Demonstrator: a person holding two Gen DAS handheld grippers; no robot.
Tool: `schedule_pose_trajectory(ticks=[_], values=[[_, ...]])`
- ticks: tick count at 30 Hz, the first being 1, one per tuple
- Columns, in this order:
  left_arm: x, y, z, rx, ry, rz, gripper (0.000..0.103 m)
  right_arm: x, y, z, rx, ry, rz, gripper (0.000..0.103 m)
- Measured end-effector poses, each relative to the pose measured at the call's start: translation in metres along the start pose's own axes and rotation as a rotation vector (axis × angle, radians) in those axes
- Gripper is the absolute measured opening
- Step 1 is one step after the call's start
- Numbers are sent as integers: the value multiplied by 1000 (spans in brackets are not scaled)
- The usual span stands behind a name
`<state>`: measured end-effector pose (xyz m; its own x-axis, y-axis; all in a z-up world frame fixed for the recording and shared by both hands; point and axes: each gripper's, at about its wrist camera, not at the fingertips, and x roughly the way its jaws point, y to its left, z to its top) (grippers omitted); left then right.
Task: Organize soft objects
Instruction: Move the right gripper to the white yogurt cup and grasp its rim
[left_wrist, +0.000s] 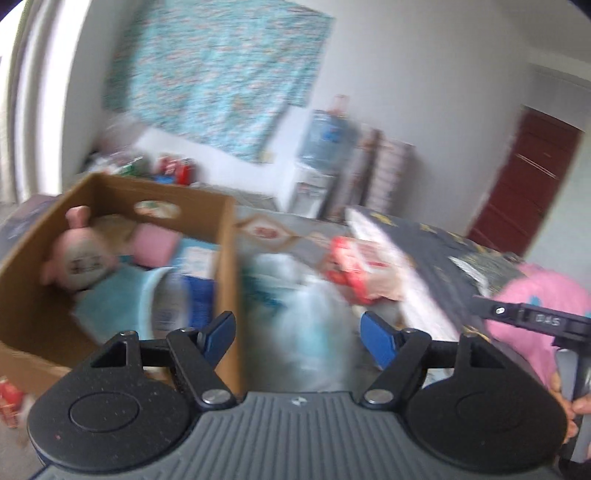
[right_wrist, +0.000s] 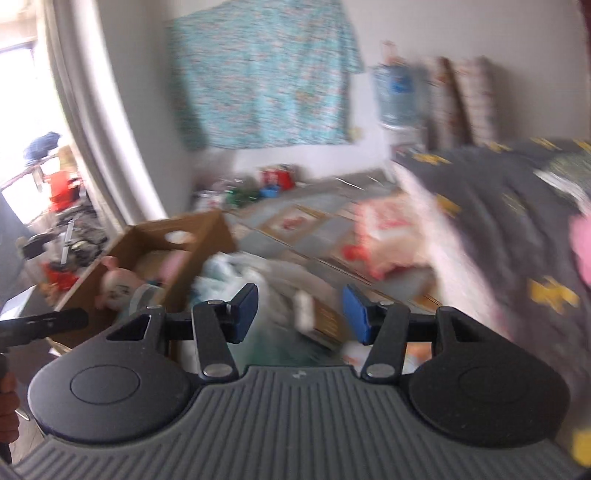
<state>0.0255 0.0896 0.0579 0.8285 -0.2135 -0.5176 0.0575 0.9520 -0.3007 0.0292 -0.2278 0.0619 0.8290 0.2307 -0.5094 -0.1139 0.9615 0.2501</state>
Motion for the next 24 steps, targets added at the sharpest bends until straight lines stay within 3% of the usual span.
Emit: schedule_pose_trajectory(ticks=[8,13,24], values=[[41,-87,-44,169,88,-116,75,-1,-51,-38,64,102,-41,53],[62,-111,-71,204,123,-121,74,4,-64,-43,59,147,-11,53],[120,-145,-101,304,158,-162,69,41,-101,-37,209,209,74,53]])
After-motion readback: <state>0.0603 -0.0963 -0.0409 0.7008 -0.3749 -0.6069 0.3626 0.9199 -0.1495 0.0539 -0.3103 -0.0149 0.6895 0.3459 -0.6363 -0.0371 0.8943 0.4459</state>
